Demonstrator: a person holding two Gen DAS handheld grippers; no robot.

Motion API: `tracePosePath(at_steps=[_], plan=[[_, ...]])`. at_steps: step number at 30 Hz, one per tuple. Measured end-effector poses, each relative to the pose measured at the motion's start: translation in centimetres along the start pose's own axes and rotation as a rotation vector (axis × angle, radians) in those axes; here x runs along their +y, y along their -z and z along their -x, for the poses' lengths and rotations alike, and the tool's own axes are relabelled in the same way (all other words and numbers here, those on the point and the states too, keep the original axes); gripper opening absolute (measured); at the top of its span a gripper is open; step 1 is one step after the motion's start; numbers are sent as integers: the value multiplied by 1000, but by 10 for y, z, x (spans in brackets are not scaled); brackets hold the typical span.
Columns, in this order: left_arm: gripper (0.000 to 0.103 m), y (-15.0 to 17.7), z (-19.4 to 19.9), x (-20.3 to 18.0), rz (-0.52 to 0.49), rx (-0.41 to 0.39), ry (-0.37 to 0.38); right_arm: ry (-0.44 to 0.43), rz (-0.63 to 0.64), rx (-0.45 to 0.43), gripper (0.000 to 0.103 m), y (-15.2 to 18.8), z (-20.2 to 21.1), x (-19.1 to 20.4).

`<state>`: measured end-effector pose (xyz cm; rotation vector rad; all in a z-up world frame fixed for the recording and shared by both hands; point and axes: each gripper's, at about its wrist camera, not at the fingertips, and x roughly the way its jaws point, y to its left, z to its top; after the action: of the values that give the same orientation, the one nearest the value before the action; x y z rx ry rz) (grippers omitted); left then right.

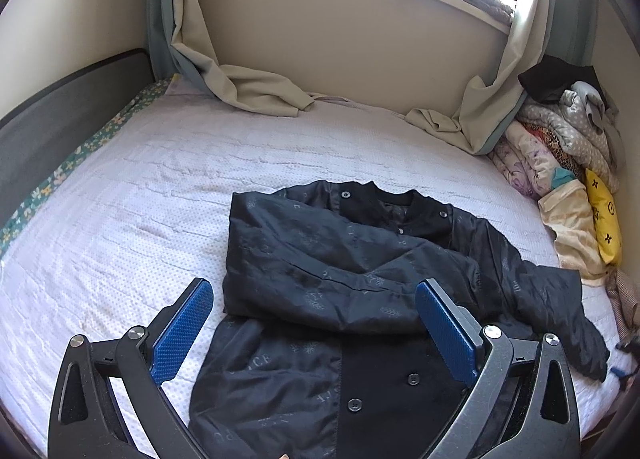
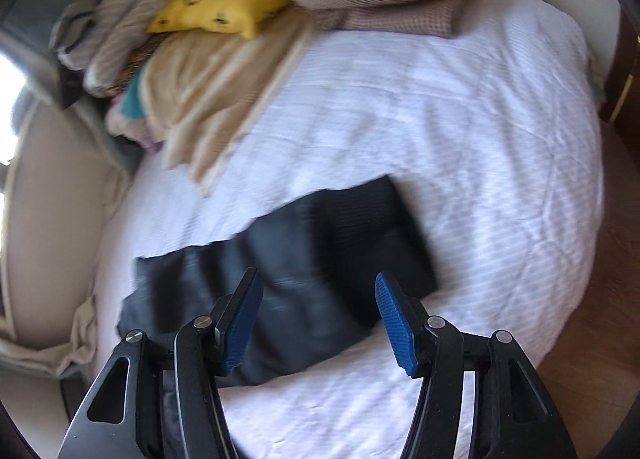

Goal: Fold large clothes

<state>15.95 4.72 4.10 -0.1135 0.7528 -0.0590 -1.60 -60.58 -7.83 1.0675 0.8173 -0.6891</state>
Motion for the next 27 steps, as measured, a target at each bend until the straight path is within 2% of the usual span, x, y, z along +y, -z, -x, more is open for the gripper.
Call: tracePosePath(at_steps=[5, 8, 11, 14, 16, 17, 18, 21, 23, 27], plan=[[102, -1, -2, -6, 5, 1, 10, 27, -63, 11, 58, -3, -16, -35], [102, -1, -6, -10, 2, 9, 14, -35, -126, 46, 61, -3, -30, -51], [102, 0, -9, -13, -4, 13, 13, -73, -138, 32, 68, -2, -36, -52], [102, 0, -10, -14, -2, 17, 15, -79, -108, 26, 69, -2, -40, -42], [102, -1, -11, -13, 5, 19, 16, -52, -70, 25, 62, -1, -42, -36], [102, -1, -11, -12, 9, 19, 17, -41, -50, 25, 53, 0, -43, -32], [102, -1, -11, -11, 14, 19, 17, -39, -36, 28, 36, 0, -43, -29], [102, -2, -10, -8, 20, 16, 14, -44, -13, 39, 15, -1, -44, -22], [102, -3, -8, -5, 24, 11, 11, -19, 25, 16, 14, 0, -37, -9], [102, -5, -5, 2, 40, 1, 4, 20, 239, -124, 13, 15, 3, 54]])
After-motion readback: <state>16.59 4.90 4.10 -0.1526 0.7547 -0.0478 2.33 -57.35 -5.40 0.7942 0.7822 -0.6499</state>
